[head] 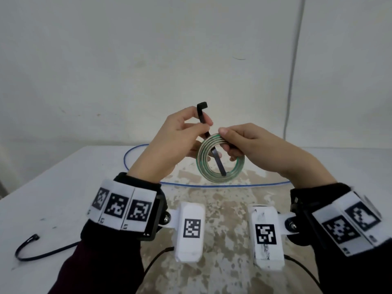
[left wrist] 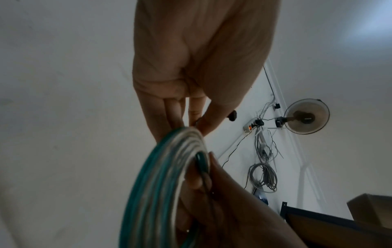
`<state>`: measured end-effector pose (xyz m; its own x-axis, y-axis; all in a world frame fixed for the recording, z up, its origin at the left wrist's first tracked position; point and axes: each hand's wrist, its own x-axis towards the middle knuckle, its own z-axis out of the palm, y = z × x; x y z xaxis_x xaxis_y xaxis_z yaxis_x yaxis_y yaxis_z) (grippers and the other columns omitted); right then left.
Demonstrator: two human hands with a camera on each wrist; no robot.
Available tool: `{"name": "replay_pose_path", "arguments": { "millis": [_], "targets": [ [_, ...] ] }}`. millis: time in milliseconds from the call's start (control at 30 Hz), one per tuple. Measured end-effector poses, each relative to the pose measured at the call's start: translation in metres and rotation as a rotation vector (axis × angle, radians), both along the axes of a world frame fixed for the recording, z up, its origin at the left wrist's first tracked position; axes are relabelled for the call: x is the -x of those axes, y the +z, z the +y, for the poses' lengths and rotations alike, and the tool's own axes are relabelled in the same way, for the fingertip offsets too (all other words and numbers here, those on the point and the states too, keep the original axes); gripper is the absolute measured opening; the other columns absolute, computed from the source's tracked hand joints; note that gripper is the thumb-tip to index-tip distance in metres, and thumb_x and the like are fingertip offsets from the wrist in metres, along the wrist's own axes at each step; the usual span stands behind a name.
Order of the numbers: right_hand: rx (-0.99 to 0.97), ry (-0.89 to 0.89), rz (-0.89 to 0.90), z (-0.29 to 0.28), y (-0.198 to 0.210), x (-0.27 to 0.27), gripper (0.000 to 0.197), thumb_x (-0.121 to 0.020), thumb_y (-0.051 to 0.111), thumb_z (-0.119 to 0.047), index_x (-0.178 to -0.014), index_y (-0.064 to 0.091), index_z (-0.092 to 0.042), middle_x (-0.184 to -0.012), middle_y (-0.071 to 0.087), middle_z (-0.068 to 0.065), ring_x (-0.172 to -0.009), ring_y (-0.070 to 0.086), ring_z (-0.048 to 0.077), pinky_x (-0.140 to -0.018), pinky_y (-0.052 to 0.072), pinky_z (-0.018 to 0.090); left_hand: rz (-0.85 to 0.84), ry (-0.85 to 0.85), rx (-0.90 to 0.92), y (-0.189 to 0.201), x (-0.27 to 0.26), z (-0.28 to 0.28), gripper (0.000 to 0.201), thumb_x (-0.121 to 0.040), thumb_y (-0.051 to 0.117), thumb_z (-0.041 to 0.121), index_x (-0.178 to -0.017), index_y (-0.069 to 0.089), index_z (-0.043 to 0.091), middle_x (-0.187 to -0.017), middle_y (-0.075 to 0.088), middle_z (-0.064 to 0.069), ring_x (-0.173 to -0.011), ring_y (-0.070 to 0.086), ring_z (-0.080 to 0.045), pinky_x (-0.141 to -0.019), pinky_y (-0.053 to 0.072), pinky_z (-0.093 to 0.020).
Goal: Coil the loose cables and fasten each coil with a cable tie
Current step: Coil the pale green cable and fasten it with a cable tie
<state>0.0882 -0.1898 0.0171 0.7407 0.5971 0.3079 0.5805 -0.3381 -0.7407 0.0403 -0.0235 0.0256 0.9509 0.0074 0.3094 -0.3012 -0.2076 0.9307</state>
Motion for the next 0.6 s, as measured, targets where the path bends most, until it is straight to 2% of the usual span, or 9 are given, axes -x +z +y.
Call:
{"name": "replay_pose_path", "arguments": {
  "millis": [100,233,300,367,500,600],
  "targets": [
    [-0.032,-0.008,-0.034,0.0023,0.0011,0.0012,0.042,-0.102,0.037,-0.031,-0.065,0.048,-0.014,-0.050,0.039,-0.012,-0.058,0.040,0.011,-0.069,0.040,0.029,0.033,-0.036,-0.018,0.0010,0.0022,-0.0041,0.021,-0.099,0.042,0.012,-0.090,0.061,0.007,-0.074,0.066,-0.017,-0.062,0.070,-0.031,-0.053,0.056,-0.030],
    [-0.068,-0.034,-0.058,0.0012,0.0031,0.0012,0.042,-0.102,0.036,-0.029,-0.064,0.048,-0.015,-0.049,0.039,-0.011,-0.058,0.041,0.013,-0.068,0.042,0.029,0.001,-0.015,0.005,-0.0006,0.0018,-0.0059,0.016,-0.099,0.041,0.007,-0.101,0.056,0.008,-0.061,0.065,-0.013,-0.053,0.066,-0.027,-0.052,0.054,-0.030],
    [-0.073,-0.044,-0.074,0.0006,0.0029,0.0009,0.042,-0.102,0.037,-0.029,-0.064,0.048,-0.015,-0.050,0.040,-0.011,-0.058,0.041,0.013,-0.063,0.041,0.023,-0.004,-0.028,0.002,-0.0006,0.0023,-0.0075,0.015,-0.100,0.043,0.013,-0.101,0.055,0.005,-0.062,0.066,-0.013,-0.055,0.066,-0.028,-0.056,0.056,-0.034],
    [-0.068,-0.056,-0.092,0.0008,0.0024,0.0002,0.042,-0.102,0.037,-0.030,-0.064,0.048,-0.015,-0.048,0.041,-0.011,-0.056,0.041,0.011,-0.061,0.039,0.021,0.019,-0.058,-0.018,-0.0008,0.0033,-0.0091,0.025,-0.101,0.044,0.021,-0.099,0.057,0.000,-0.063,0.066,-0.014,-0.055,0.067,-0.028,-0.057,0.057,-0.034],
    [-0.072,-0.067,-0.098,0.0013,0.0009,-0.0032,0.042,-0.102,0.037,-0.030,-0.065,0.049,-0.015,-0.047,0.041,-0.012,-0.051,0.038,0.007,-0.070,0.046,0.040,-0.006,-0.031,-0.019,-0.0003,0.0042,-0.0107,0.027,-0.099,0.048,0.020,-0.082,0.062,0.004,-0.061,0.066,-0.011,-0.056,0.067,-0.027,-0.061,0.057,-0.036],
    [-0.092,-0.065,-0.097,0.0013,0.0000,-0.0041,0.042,-0.102,0.037,-0.030,-0.064,0.049,-0.016,-0.048,0.041,-0.012,-0.050,0.038,0.007,-0.068,0.045,0.039,-0.002,-0.029,-0.001,0.0000,0.0025,-0.0112,0.022,-0.098,0.049,0.016,-0.082,0.058,0.004,-0.059,0.065,-0.012,-0.049,0.065,-0.022,-0.053,0.055,-0.027]
  ]
}}
